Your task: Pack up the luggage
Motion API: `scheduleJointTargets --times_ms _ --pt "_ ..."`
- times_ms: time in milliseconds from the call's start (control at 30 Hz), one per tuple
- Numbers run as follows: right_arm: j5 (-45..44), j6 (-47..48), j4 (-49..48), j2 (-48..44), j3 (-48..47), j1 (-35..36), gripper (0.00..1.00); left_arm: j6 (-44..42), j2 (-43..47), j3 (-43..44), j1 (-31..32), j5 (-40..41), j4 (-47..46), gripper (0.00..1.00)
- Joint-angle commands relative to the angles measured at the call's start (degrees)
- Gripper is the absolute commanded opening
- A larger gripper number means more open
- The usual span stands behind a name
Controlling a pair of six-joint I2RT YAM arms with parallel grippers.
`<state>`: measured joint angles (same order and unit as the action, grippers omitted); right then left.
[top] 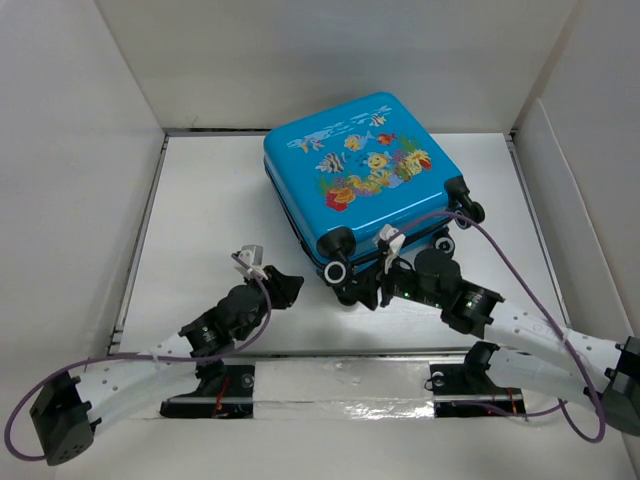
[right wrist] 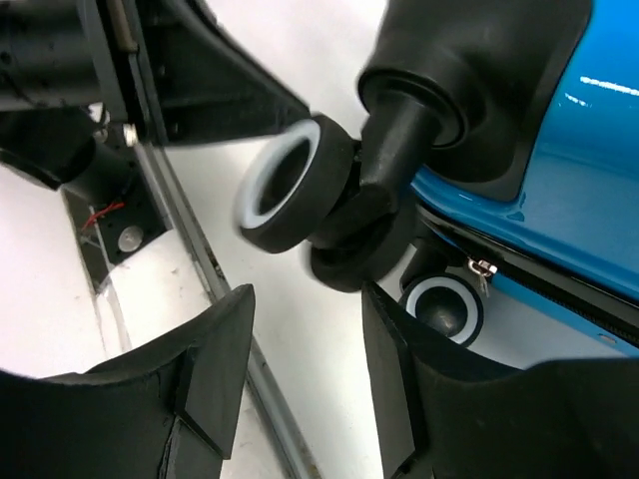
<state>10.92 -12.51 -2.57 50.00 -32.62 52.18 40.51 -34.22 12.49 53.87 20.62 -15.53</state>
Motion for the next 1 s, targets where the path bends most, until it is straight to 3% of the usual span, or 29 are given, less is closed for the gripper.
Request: scheduleJointTargets --times_ms 0,233,300,333,533,667,800,967 --pt "-5.8 -0.7 -4.8 2.2 -2.4 0.3 0.53 1.9 -2.7 -1.3 -0.3 -2.2 -6.9 0.18" --pt "-7.9 -1.5 -11.4 4.0 -0.2 0.3 0.52 -1.0 -17.7 -0.3 2.8 -4.9 -23.4 0.18" --pt "-6.2 -1.5 -13.9 4.9 -0.2 0.3 0.45 -0.9 -22.3 -0.6 2.8 -6.0 -29.6 0.19" --pt "-3.7 -1.5 -15.6 6.7 -1.1 0.3 0.31 -1.0 -27.3 -0.8 2.8 -7.2 -36.6 0.21" --pt "-0.5 -2.2 -18.4 8.9 -2.1 0.3 0.17 -1.2 -34.6 -1.7 4.1 -6.6 -47.6 0.21" --pt "5.4 -6.5 -28.2 9.4 -1.5 0.3 0.15 -2.2 -40.3 -1.9 8.8 -0.9 -58.4 0.21" --pt "5.7 -7.8 -30.0 11.3 -3.1 0.8 0.15 -3.0 -45.7 -2.5 14.4 9.0 -68.6 0.21" --pt "8.2 -9.2 -32.9 14.5 -4.3 0.8 0.15 -2.9 -50.1 -4.8 14.4 10.8 -79.1 0.21"
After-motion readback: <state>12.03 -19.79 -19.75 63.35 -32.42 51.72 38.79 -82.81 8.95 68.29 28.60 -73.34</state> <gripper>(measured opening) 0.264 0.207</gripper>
